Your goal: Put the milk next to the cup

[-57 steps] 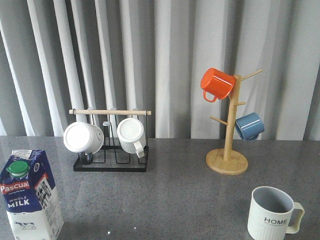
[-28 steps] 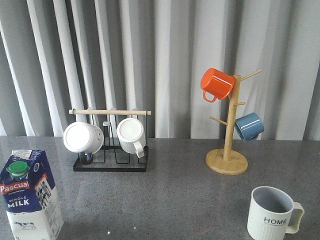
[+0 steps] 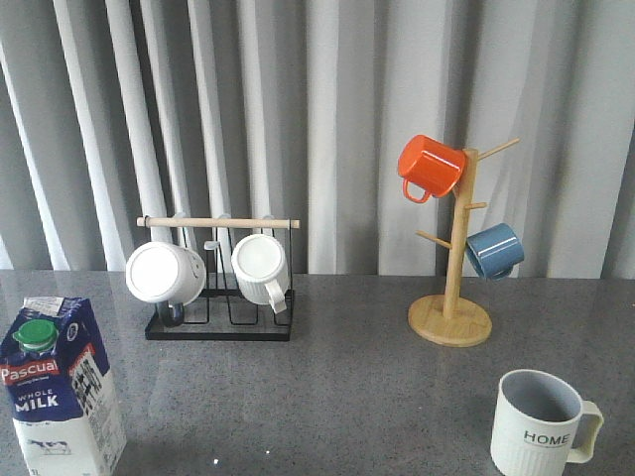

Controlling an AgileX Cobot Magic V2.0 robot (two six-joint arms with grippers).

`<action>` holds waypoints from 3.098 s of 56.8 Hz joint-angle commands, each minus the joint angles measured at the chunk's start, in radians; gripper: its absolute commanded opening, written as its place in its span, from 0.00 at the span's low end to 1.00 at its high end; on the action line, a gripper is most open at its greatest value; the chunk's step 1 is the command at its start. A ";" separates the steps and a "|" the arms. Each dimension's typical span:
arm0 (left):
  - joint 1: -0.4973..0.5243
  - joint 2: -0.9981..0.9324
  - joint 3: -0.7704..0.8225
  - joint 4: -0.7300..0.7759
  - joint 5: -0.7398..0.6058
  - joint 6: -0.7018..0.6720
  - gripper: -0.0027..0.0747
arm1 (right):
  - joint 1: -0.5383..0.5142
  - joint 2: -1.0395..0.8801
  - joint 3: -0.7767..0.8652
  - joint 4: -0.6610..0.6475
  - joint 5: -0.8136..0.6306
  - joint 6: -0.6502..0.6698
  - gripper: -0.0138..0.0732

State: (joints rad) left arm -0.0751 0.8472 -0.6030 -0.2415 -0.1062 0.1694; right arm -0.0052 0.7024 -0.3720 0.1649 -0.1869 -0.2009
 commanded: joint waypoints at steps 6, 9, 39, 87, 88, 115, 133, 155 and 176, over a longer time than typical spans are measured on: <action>-0.006 -0.001 -0.034 -0.007 -0.022 -0.008 0.91 | 0.002 0.002 -0.037 -0.012 -0.075 -0.009 0.85; -0.006 -0.001 -0.034 -0.007 -0.014 -0.008 0.96 | 0.002 0.002 -0.037 -0.012 -0.073 -0.009 0.84; -0.006 -0.001 -0.034 -0.007 0.013 -0.008 0.80 | 0.002 0.279 -0.036 -0.013 -0.119 -0.040 0.80; -0.006 -0.001 -0.034 -0.007 0.013 -0.008 0.66 | 0.000 0.659 0.071 -0.093 -0.708 0.013 0.80; -0.006 -0.001 -0.034 -0.007 0.013 -0.008 0.66 | 0.000 0.669 0.071 -0.093 -0.714 0.015 0.80; -0.006 -0.001 -0.034 -0.007 0.013 -0.008 0.66 | 0.000 0.775 0.071 -0.031 -0.859 0.017 0.80; -0.006 -0.001 -0.034 -0.007 0.013 -0.008 0.66 | 0.000 0.829 0.068 -0.004 -0.908 0.015 0.80; -0.006 -0.001 -0.034 -0.007 0.013 -0.008 0.66 | -0.101 0.868 0.029 -0.212 -0.879 0.083 0.80; -0.006 -0.001 -0.034 -0.007 0.013 -0.008 0.66 | -0.101 0.878 0.008 -0.171 -0.878 0.078 0.80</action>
State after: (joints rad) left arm -0.0751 0.8472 -0.6030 -0.2415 -0.0228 0.1694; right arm -0.0983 1.5955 -0.3300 0.0000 -0.9969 -0.1179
